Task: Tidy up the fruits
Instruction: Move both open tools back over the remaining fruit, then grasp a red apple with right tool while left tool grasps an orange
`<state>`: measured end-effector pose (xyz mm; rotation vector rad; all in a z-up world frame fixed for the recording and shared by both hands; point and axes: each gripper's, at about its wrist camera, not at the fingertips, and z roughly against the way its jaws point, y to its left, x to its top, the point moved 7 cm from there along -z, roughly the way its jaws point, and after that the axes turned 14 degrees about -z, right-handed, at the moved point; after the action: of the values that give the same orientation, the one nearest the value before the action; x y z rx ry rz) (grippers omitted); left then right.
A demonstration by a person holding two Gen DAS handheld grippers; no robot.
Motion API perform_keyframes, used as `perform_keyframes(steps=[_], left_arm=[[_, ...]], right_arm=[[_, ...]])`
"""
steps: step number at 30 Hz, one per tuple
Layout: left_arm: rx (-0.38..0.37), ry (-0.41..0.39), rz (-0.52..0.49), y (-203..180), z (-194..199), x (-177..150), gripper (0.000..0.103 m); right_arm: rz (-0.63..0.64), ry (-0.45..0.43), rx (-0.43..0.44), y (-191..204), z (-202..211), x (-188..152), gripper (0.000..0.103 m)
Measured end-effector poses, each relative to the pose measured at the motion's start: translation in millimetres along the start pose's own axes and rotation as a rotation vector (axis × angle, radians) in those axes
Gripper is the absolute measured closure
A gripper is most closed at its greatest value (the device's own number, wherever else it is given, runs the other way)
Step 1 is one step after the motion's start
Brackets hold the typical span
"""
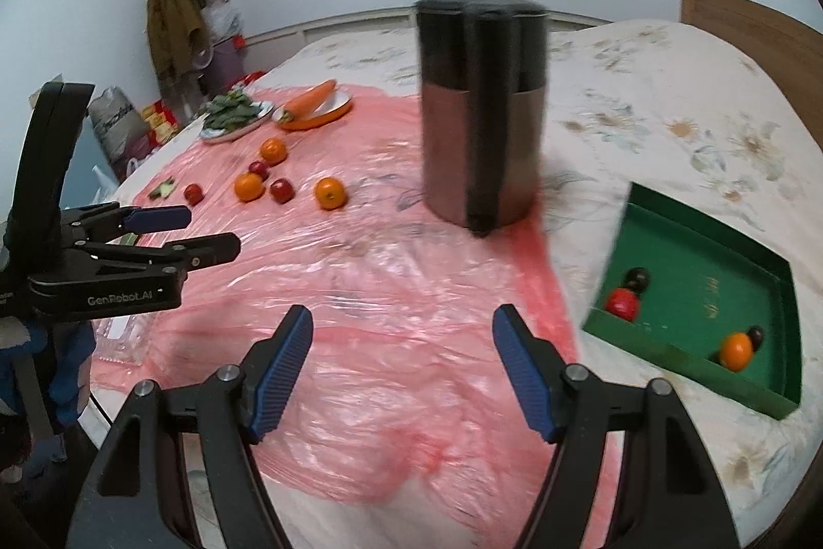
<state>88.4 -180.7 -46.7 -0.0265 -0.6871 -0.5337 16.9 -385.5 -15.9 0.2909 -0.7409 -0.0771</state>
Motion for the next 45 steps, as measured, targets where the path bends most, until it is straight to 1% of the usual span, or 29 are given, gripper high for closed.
perform_keyframes(steps=[4, 14, 21, 22, 23, 26, 27, 33, 37, 42, 44, 45], left_arm=[[0.006, 0.018, 0.031, 20.0, -6.2, -12.0, 0.037], [0.052, 0.071, 0.145, 88.8, -26.7, -41.0, 0.037], [0.065, 0.094, 0.212, 124.7, -41.1, -50.6, 0.037], [0.066, 0.096, 0.222, 129.6, -43.4, -50.3, 0.038], [0.066, 0.098, 0.234, 134.7, -45.9, -50.1, 0.038], [0.067, 0.104, 0.252, 146.1, -53.7, -47.5, 0.038], [0.067, 0.106, 0.256, 150.2, -57.6, -45.3, 0.038], [0.056, 0.112, 0.250, 164.8, -81.1, -26.9, 0.038], [0.049, 0.121, 0.250, 175.5, -99.2, -13.3, 0.038], [0.029, 0.148, 0.280, 188.1, -125.6, -4.0, 0.039], [0.023, 0.161, 0.301, 192.2, -134.5, -4.1, 0.040], [0.021, 0.168, 0.312, 194.2, -139.2, -4.3, 0.040]], right_arm=[[0.027, 0.029, 0.026, 19.3, -19.3, -0.6, 0.000], [0.061, 0.083, 0.081, 58.2, -62.8, 1.5, 0.000], [0.108, 0.112, 0.137, 91.6, -94.7, 8.7, 0.000], [0.119, 0.117, 0.146, 98.1, -101.2, 11.1, 0.001], [0.126, 0.121, 0.152, 102.2, -105.8, 13.0, 0.005], [0.144, 0.128, 0.171, 114.4, -120.7, 20.6, 0.008], [0.152, 0.130, 0.177, 118.8, -126.0, 23.2, 0.011], [0.195, 0.147, 0.209, 140.3, -161.7, 40.0, 0.023], [0.220, 0.158, 0.218, 150.9, -187.8, 54.3, 0.023], [0.310, 0.189, 0.208, 162.4, -219.5, 57.7, 0.024], [0.339, 0.203, 0.202, 163.4, -229.6, 56.6, 0.028], [0.352, 0.210, 0.203, 163.9, -234.9, 56.1, 0.029]])
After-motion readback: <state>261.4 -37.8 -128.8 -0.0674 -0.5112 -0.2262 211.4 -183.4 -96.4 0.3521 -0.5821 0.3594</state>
